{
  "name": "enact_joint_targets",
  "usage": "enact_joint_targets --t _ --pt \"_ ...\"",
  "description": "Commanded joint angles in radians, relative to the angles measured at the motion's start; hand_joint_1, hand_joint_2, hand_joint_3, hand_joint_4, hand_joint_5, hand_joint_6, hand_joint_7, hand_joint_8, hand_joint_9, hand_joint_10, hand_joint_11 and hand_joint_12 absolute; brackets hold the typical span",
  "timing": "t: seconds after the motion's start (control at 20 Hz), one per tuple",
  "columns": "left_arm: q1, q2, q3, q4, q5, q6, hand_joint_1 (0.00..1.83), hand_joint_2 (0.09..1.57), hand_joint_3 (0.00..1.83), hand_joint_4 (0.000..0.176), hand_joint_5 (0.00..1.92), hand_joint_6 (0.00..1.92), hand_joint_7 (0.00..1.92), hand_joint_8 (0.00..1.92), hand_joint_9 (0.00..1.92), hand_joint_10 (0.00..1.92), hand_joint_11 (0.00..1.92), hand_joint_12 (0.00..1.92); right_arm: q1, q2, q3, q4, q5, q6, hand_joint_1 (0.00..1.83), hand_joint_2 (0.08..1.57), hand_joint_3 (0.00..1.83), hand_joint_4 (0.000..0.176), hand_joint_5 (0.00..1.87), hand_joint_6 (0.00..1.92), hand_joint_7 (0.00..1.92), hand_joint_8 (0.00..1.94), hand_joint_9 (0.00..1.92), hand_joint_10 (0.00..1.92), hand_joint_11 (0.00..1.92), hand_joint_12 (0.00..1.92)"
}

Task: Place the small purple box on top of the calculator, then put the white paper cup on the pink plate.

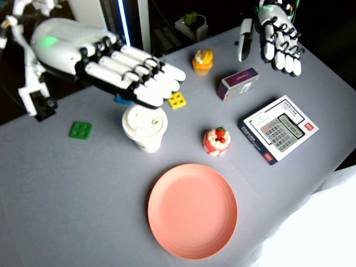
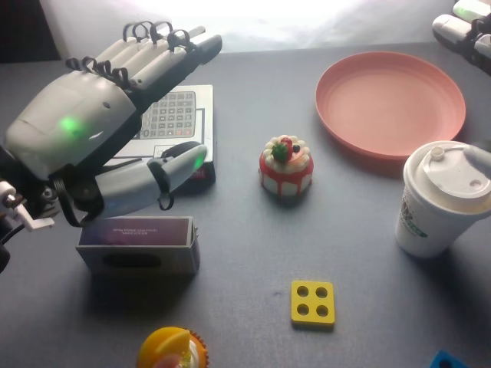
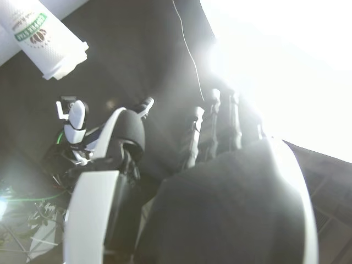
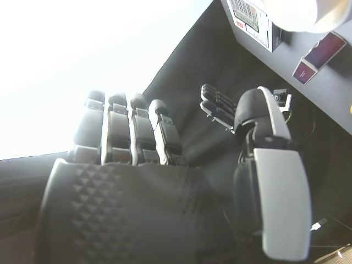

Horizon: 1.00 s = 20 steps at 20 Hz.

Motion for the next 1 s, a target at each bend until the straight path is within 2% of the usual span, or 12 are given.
enact_joint_targets --t 0.0,0.05,0.15,0.3,0.45,0.55,0.65,0.7,0.9,0.95 --pt "-0.019 0.000 -0.002 0.010 -0.102 0.000 0.51 1.30 0.00 0.000 0.02 0.00 0.00 0.00 0.00 0.00 0.00 0.16 0.017 0.002 0.000 0.003 0.125 -0.008 0.19 1.29 0.05 0.000 0.00 0.00 0.00 0.00 0.00 0.00 0.00 0.00" --pt "-0.022 0.001 -0.002 0.015 -0.096 0.000 0.62 1.26 0.00 0.000 0.00 0.00 0.00 0.00 0.00 0.00 0.00 0.03 0.017 0.002 0.000 0.006 0.125 -0.009 0.17 1.29 0.04 0.000 0.00 0.00 0.00 0.00 0.00 0.00 0.00 0.00" --pt "-0.025 0.007 -0.003 0.021 -0.083 0.000 0.71 1.14 0.00 0.000 0.00 0.00 0.00 0.00 0.00 0.00 0.00 0.00 0.014 0.002 -0.003 0.010 0.125 -0.013 0.12 1.29 0.03 0.000 0.00 0.00 0.00 0.00 0.00 0.00 0.00 0.00" --pt "-0.022 0.036 -0.021 0.035 -0.045 -0.003 0.66 1.06 0.00 0.000 0.00 0.00 0.00 0.00 0.00 0.00 0.00 0.00 0.010 0.003 -0.003 0.021 0.128 -0.013 0.12 1.30 0.03 0.000 0.00 0.00 0.00 0.00 0.00 0.00 0.00 0.00" --pt "0.013 0.078 -0.045 0.037 -0.007 -0.003 0.61 0.98 0.00 0.000 0.00 0.00 0.00 0.00 0.00 0.00 0.00 0.00 0.009 0.003 -0.003 0.026 0.131 -0.013 0.19 1.31 0.02 0.000 0.00 0.00 0.00 0.00 0.00 0.00 0.00 0.00" --pt "0.027 0.084 -0.048 0.037 0.031 -0.016 0.77 0.96 0.00 0.000 0.00 0.00 0.02 0.01 0.00 0.00 0.00 0.00 0.005 0.003 -0.003 0.036 0.133 -0.013 0.21 1.31 0.02 0.000 0.00 0.00 0.00 0.00 0.00 0.00 0.00 0.00" --pt "0.045 0.084 -0.046 0.052 0.086 -0.038 0.93 0.96 0.00 0.034 0.00 0.00 0.00 0.00 0.00 0.00 0.00 0.00 0.000 0.003 -0.004 0.043 0.137 -0.013 0.22 1.31 0.02 0.000 0.00 0.00 0.00 0.00 0.00 0.00 0.00 0.00" --pt "0.058 0.084 -0.046 0.053 0.103 -0.040 0.99 0.94 0.00 0.019 0.00 0.00 0.00 0.00 0.00 0.00 0.00 0.00 -0.001 0.003 -0.004 0.045 0.137 -0.013 0.24 1.32 0.02 0.000 0.00 0.00 0.00 0.00 0.00 0.00 0.00 0.00" --pt "0.102 0.069 -0.026 0.048 0.171 -0.076 0.97 0.96 0.00 0.037 0.00 0.00 0.00 0.00 0.00 0.00 0.00 0.00 -0.007 0.002 -0.006 0.062 0.145 -0.013 0.26 1.32 0.01 0.000 0.00 0.00 0.00 0.00 0.00 0.00 0.00 0.00" --pt "0.107 0.061 -0.022 0.050 0.190 -0.078 0.98 0.96 0.00 0.022 0.00 0.00 0.01 0.00 0.00 0.00 0.00 0.00 -0.008 0.001 -0.006 0.066 0.147 -0.013 0.27 1.32 0.01 0.000 0.00 0.00 0.00 0.00 0.00 0.00 0.00 0.00"
